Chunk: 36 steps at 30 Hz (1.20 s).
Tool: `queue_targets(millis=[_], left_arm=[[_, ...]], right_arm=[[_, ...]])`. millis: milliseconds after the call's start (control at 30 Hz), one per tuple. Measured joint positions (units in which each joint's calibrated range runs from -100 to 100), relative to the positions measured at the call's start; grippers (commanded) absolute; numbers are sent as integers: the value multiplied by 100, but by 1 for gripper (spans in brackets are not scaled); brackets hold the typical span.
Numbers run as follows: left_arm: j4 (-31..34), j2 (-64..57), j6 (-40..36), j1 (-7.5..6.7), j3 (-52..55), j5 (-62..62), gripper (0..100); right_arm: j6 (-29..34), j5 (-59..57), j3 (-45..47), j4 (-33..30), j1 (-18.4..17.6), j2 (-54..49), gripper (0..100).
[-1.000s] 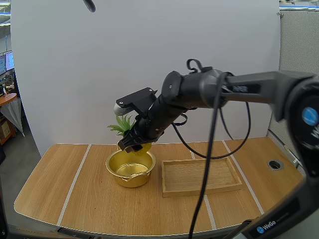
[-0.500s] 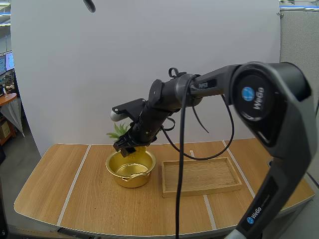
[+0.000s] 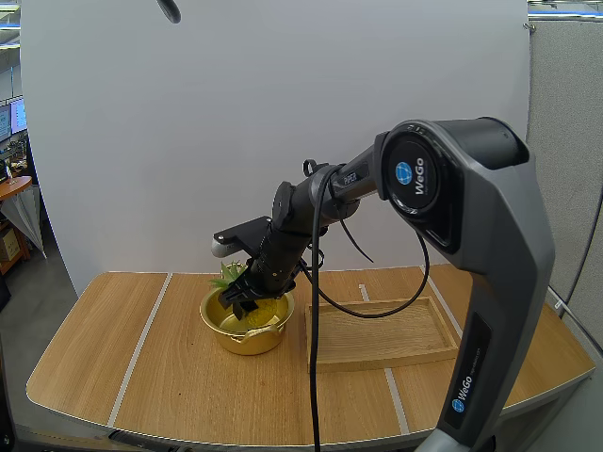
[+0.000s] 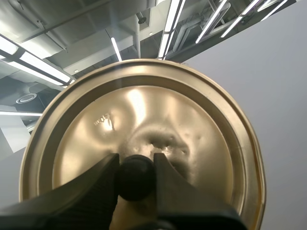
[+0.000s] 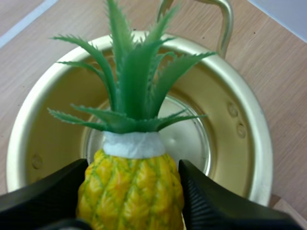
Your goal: Open the pot, put the pineapple inside, and close it
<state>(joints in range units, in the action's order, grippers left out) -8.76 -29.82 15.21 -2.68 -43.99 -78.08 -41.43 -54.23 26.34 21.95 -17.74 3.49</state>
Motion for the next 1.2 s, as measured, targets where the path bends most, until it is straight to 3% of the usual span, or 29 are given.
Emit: queue_targets(millis=[533, 633, 800, 900, 1067, 1200], left_arm=[[0, 0, 0, 0, 0, 0, 0], [0, 0, 0, 0, 0, 0, 0], [0, 0, 0, 0, 0, 0, 0], [0, 0, 0, 0, 0, 0, 0], [0, 0, 0, 0, 0, 0, 0], [0, 0, 0, 0, 0, 0, 0]], right_arm=[[0, 277, -19, -35, 0, 564, 0], [0, 242, -19, -24, 0, 564, 22], [0, 178, -19, -24, 0, 564, 30], [0, 117, -30, 10, 0, 564, 44], [0, 23, -44, 35, 0, 564, 100], [0, 9, -69, 35, -9, 564, 100]])
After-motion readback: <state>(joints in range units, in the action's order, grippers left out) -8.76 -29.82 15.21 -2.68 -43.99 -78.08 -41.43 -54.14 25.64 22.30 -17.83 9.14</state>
